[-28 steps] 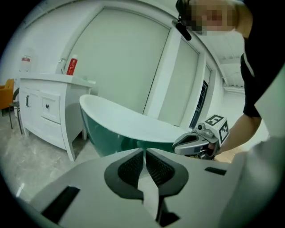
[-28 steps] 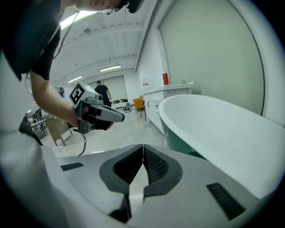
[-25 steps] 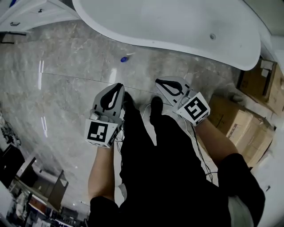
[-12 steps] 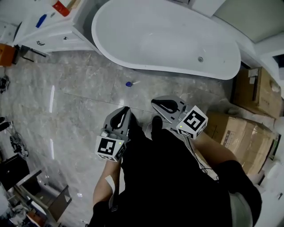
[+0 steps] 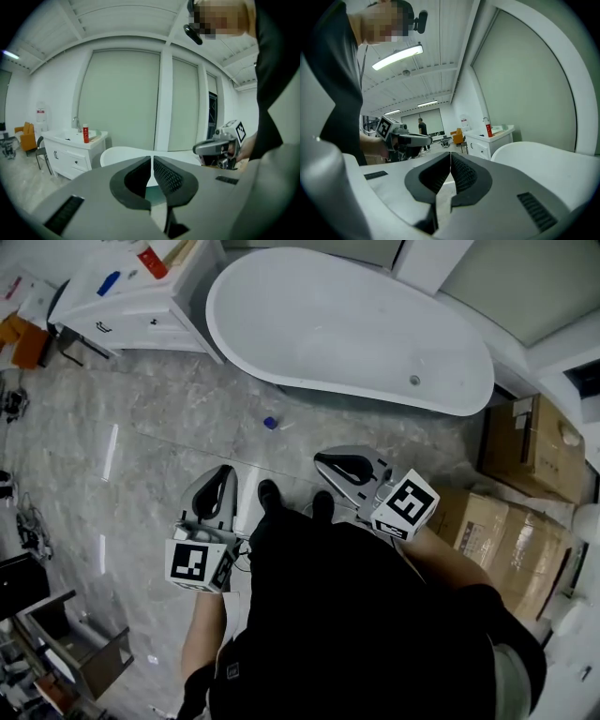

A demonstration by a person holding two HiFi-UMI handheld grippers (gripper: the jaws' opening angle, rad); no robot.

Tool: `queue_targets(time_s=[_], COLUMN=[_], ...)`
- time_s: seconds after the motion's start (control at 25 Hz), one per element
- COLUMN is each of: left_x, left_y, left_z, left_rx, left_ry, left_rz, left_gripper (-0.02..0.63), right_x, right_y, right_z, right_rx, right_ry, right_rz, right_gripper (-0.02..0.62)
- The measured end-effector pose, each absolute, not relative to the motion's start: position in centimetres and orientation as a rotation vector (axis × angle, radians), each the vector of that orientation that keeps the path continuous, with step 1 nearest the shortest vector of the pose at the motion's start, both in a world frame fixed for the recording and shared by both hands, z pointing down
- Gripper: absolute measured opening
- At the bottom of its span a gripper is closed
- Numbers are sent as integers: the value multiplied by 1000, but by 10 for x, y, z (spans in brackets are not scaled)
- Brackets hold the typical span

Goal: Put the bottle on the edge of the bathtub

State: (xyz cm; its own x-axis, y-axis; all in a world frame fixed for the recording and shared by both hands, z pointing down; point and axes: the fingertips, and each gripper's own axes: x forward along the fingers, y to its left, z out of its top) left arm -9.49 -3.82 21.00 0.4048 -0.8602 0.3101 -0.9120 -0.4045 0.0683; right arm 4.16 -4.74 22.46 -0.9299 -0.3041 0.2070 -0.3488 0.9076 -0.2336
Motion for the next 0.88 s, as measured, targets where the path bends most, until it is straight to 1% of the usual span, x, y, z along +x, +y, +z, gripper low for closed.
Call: queue_targets(time_s=[0.28,0.4,0.64,0.88], left_x=[-76,-70,-92,-115], left_y=[-43,-50,-60,-65], left_z=[152,129,105,76], left_rx=[2404,2442,2524,2592], left_ry=[-1532,-1513,-1488,-1479], left_rz=[192,127,169,127], left_gripper=[29,29,29,29], right_x=[49,41,3,-29], right_y=[-60,-65,-68,-55], right_z=[206,188,129,77], right_rx=[564,544,504,478], right_ry=[-2882,-2921,-3050,-3133], right_rz=[459,478,429,364], right_gripper=[29,29,29,28])
